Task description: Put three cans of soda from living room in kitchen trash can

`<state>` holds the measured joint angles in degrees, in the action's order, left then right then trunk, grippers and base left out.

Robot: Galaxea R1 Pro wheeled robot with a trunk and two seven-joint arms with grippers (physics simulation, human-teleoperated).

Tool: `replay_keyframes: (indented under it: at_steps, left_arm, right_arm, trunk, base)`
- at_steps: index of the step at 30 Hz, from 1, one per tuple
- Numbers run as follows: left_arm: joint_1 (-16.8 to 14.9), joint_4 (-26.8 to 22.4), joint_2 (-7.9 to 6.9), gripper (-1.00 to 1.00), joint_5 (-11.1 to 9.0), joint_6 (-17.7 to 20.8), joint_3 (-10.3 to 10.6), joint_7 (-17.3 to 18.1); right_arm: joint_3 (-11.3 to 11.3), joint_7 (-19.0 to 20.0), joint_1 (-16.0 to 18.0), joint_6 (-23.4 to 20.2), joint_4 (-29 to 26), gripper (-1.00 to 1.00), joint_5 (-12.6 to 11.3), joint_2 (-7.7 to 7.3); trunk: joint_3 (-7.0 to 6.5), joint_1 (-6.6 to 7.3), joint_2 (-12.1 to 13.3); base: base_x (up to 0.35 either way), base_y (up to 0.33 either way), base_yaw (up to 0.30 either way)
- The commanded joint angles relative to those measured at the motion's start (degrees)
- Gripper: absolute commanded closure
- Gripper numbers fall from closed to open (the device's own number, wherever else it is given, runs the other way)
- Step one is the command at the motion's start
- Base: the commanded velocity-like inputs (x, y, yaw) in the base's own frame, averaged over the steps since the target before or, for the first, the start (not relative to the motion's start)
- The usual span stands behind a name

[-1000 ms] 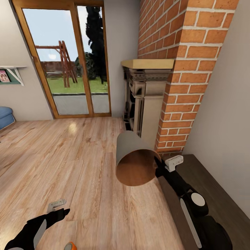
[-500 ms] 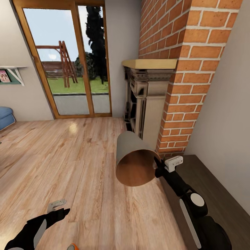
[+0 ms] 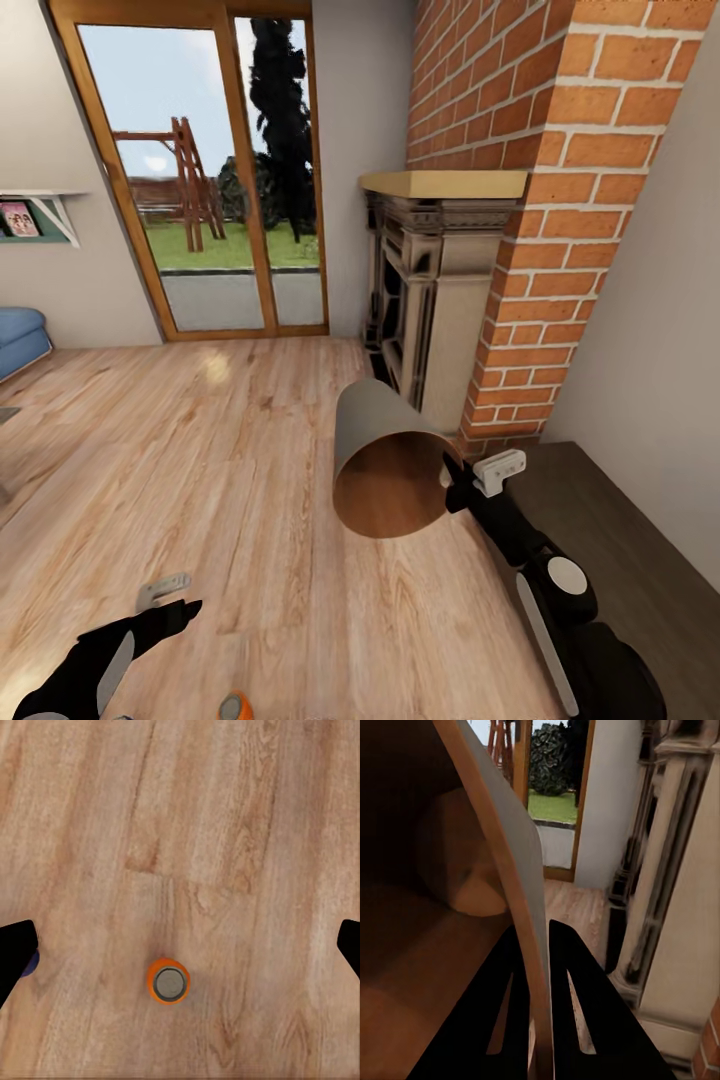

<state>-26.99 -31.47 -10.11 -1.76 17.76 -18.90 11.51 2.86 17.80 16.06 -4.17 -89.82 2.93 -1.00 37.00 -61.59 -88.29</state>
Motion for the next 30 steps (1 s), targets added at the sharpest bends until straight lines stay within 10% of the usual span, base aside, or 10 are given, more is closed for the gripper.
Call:
replay_keyframes:
  at_steps: [1, 14, 30]
  left_arm:
    - [0.00, 0.00, 0.00, -1.00, 0.00, 0.00, 0.00, -0.02]
    - [0.00, -0.25, 0.00, -1.00, -0.08, -0.05, -0.06, -0.15]
    - [0.00, 0.01, 0.00, -1.00, -0.03, -0.02, -0.04, -0.17]
  right_arm:
    - [-0.04, 0.48, 0.02, -0.05, -0.09, 1.00, -0.59, 0.02]
    - [0.10, 0.40, 0.02, -0.27, -0.01, 1.00, -0.70, 0.03]
    - [0.17, 0.32, 0.02, -0.55, 0.06, 1.00, -0.73, 0.07]
  trunk:
    - [-0.01, 0.00, 0.00]
    - [-0.01, 0.00, 0.00]
    - [2.86, -3.51, -6.42]
  base:
    - [-0.073, 0.080, 0.000]
    - [-0.015, 0.017, 0.000]
    - [0.000, 0.000, 0.000]
